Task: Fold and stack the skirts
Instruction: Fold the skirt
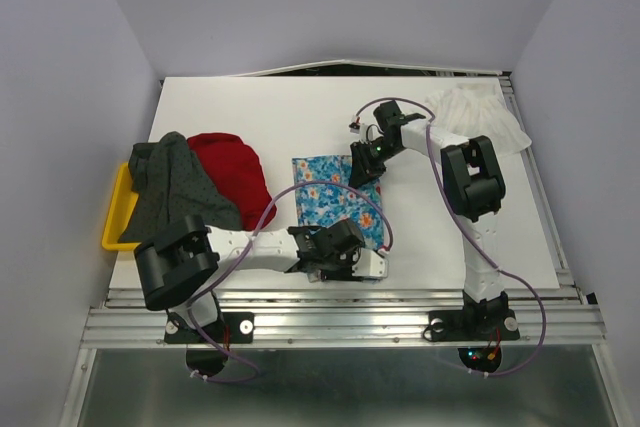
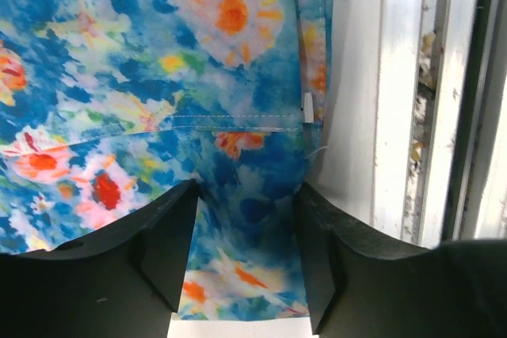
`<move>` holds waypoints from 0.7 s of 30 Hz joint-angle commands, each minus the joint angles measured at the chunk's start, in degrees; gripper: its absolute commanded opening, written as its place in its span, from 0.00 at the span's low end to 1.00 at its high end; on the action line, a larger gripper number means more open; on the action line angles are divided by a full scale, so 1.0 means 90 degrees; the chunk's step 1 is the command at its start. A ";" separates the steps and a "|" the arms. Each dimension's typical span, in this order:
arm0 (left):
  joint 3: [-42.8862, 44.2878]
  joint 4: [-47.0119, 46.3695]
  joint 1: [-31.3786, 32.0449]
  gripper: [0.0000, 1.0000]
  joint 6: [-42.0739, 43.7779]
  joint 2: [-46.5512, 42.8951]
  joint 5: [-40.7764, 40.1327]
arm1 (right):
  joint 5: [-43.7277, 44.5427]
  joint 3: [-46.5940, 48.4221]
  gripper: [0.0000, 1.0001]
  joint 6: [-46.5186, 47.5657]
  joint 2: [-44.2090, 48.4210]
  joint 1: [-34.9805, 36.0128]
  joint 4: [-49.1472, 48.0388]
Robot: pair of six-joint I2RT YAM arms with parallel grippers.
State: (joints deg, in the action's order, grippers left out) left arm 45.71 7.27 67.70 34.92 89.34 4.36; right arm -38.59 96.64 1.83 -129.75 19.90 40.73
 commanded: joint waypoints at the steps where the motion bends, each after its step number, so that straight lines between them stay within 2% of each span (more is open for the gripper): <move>1: -0.0343 0.0120 -0.0295 0.50 0.0319 0.0571 0.0003 | 0.2422 -0.0572 0.33 0.0813 -0.0925 -0.0112 -0.0424; 7: 0.0027 0.0383 -0.0579 0.26 0.0456 0.0582 0.0374 | 0.2286 -0.0796 0.32 0.0910 -0.0847 -0.0112 -0.0443; 8: 0.0076 0.0500 -0.0579 0.14 0.0466 0.0523 0.0462 | 0.2257 -0.0883 0.32 0.0949 -0.0808 -0.0112 -0.0473; 10: 0.0271 0.0657 -0.0579 0.00 0.0466 0.0338 0.0599 | 0.2198 -0.0991 0.32 0.1008 -0.0730 -0.0112 -0.0492; 17: 0.1169 0.1808 -0.0589 0.00 0.0223 -0.0346 0.2071 | 0.1837 -0.1878 0.31 0.1281 -0.0125 -0.0112 -0.0785; 21: 0.1580 0.2044 -0.0871 0.00 -0.0109 -0.0415 0.2679 | 0.1651 -0.2407 0.31 0.1457 0.0188 -0.0112 -0.1029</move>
State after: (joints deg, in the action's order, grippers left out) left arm 55.70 18.83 61.23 37.39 89.03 18.11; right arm -40.58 82.83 7.66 -122.37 19.55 29.17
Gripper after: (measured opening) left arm 0.094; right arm 0.307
